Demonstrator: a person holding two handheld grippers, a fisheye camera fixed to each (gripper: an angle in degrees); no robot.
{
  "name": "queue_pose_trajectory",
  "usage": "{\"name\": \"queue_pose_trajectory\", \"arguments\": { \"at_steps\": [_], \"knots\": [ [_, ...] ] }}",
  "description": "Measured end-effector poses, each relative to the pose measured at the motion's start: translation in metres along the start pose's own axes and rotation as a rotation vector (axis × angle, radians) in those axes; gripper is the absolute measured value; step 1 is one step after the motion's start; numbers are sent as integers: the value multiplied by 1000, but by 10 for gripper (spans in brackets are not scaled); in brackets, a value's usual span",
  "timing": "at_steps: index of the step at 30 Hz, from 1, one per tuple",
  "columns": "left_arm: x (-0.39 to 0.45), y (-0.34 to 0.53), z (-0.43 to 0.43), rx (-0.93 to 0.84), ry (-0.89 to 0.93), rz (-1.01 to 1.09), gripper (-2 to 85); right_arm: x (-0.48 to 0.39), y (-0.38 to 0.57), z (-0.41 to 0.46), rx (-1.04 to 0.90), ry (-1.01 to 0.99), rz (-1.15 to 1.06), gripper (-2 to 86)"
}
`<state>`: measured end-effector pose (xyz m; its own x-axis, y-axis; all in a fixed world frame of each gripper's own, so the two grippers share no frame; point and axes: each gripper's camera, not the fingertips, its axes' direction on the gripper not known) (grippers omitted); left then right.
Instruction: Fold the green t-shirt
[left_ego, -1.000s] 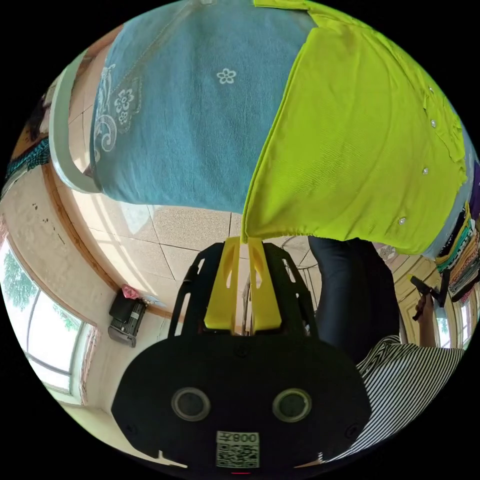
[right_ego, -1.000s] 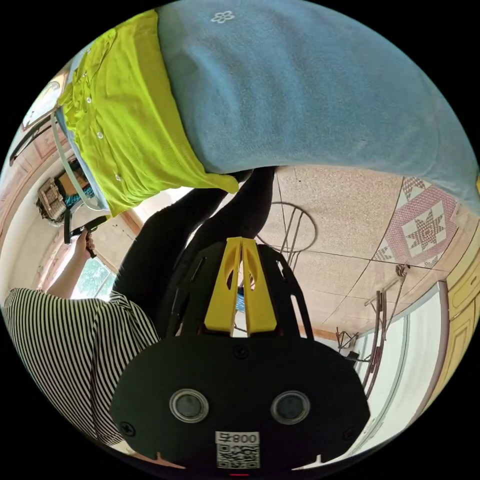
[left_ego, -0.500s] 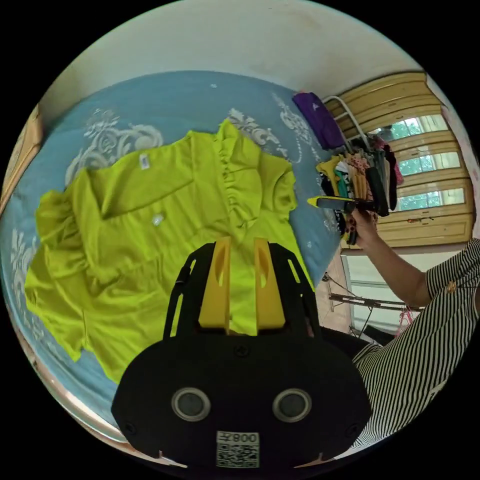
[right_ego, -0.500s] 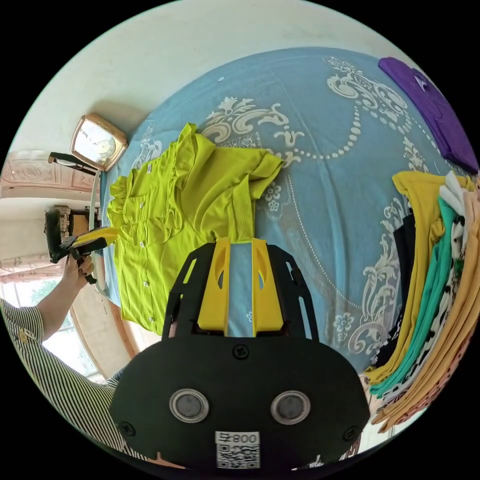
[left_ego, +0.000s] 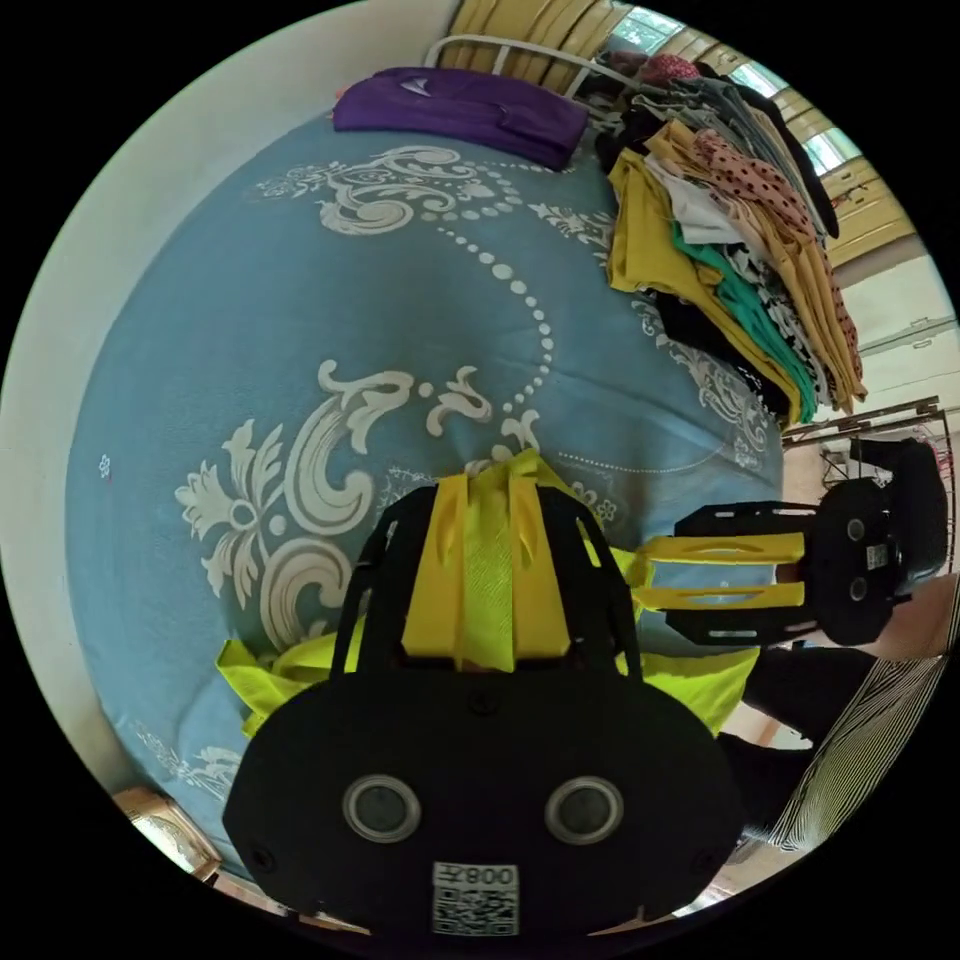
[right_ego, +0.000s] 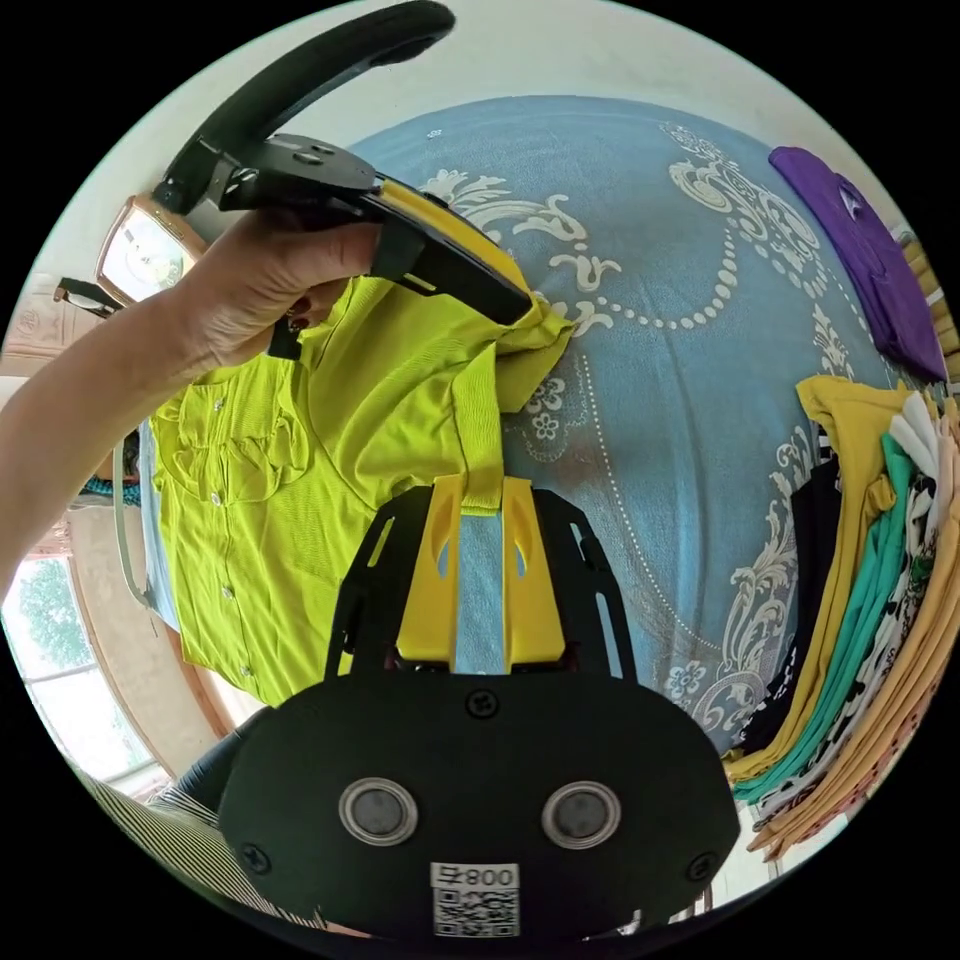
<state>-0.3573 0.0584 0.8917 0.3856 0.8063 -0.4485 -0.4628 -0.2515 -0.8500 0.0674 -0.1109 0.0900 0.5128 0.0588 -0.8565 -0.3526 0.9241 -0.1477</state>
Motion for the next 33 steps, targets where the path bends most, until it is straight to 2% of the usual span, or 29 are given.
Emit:
{"name": "queue_pose_trajectory", "arguments": {
  "at_steps": [4, 10, 14, 18, 20, 25, 27, 29, 33],
  "knots": [
    [-7, 2, -18, 84, 47, -82, 24, 6, 4, -8, 2, -80, -11, 17],
    [-22, -12, -58, 255, 126, -108, 18, 36, 5, -64, 157, -109, 0, 7],
    [-25, -28, -46, 233, 103, -94, 23, 54, -6, -56, 125, -96, 12, 7],
    [-38, -31, -8, 115, 97, -164, 37, 71, -21, -4, -32, -129, 34, 9],
    [-48, -22, -13, 155, 140, -220, 46, 81, -21, -5, 2, -192, 49, 11],
    [-74, 53, -70, 411, 244, -378, 66, 106, -10, -15, 46, -207, 142, 11],
    [-76, 98, -85, 446, 242, -441, 69, 112, 0, -19, 43, -232, 161, 13],
    [-74, 150, -93, 421, 228, -520, 71, 113, 16, -22, 29, -264, 160, 18],
    [-50, 291, -98, 183, 204, -791, 72, 96, 62, -16, -120, -373, 119, 41]
  ]
}}
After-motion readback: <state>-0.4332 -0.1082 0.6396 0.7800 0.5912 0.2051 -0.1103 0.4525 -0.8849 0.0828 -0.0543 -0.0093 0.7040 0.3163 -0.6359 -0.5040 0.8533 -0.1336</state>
